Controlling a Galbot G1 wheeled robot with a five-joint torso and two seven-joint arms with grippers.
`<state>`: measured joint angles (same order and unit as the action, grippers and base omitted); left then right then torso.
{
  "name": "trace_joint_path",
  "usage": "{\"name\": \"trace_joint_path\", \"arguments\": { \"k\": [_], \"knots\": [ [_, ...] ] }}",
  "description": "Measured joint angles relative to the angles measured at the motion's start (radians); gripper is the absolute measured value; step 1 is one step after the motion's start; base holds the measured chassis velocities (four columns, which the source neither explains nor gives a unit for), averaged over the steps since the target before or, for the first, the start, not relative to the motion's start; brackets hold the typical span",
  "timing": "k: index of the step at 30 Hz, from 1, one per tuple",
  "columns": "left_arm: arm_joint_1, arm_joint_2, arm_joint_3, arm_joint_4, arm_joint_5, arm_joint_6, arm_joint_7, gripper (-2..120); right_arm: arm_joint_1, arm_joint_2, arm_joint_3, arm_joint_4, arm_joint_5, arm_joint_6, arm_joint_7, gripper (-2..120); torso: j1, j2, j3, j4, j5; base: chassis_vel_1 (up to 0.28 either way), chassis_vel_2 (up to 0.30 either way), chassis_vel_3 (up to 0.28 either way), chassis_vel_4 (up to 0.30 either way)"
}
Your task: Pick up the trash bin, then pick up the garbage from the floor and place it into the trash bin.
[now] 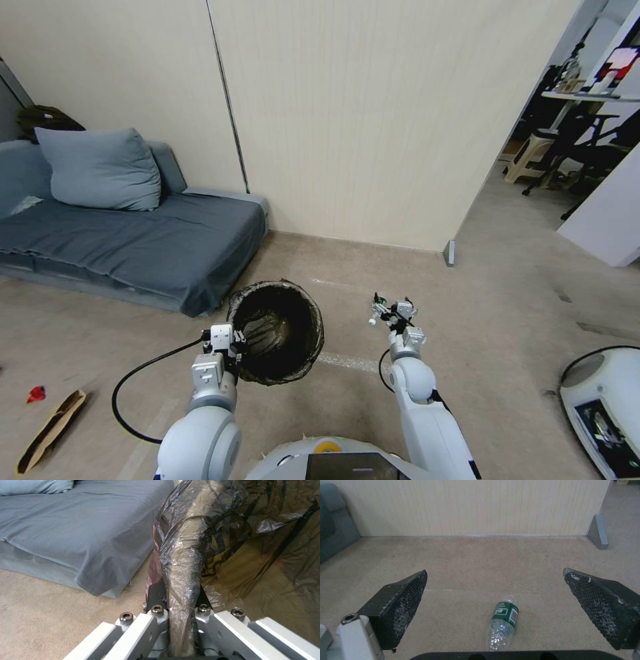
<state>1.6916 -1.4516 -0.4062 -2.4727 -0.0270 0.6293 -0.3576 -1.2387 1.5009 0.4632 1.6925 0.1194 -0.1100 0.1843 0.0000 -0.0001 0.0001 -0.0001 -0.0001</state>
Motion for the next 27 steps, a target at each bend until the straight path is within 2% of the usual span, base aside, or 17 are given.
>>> {"name": "trace_joint_path", "arguments": {
  "k": [7, 22, 27],
  "knots": [
    [0.003, 0.004, 0.003, 0.001, 0.006, -0.002, -0.003, 1, 0.121, -0.021, -0.004, -0.223, 0.010, 0.005, 0.011, 100, 0.000, 0.000, 0.000, 0.0000, 0.0002, 0.000, 0.000, 0.000, 0.000],
    [0.009, -0.005, 0.017, 0.006, 0.021, -0.009, -0.007, 1, 0.259, -0.015, -0.010, -0.490, 0.014, 0.042, 0.004, 100, 0.000, 0.000, 0.000, 0.0001, 0.0002, 0.000, 0.000, 0.000, 0.000],
    [0.008, -0.006, 0.022, 0.012, 0.024, -0.011, -0.008, 1, 0.280, -0.014, -0.014, -0.541, 0.007, 0.053, -0.001, 100, 0.000, 0.000, 0.000, 0.0000, 0.0001, 0.000, 0.000, 0.000, 0.000]
  ]
}}
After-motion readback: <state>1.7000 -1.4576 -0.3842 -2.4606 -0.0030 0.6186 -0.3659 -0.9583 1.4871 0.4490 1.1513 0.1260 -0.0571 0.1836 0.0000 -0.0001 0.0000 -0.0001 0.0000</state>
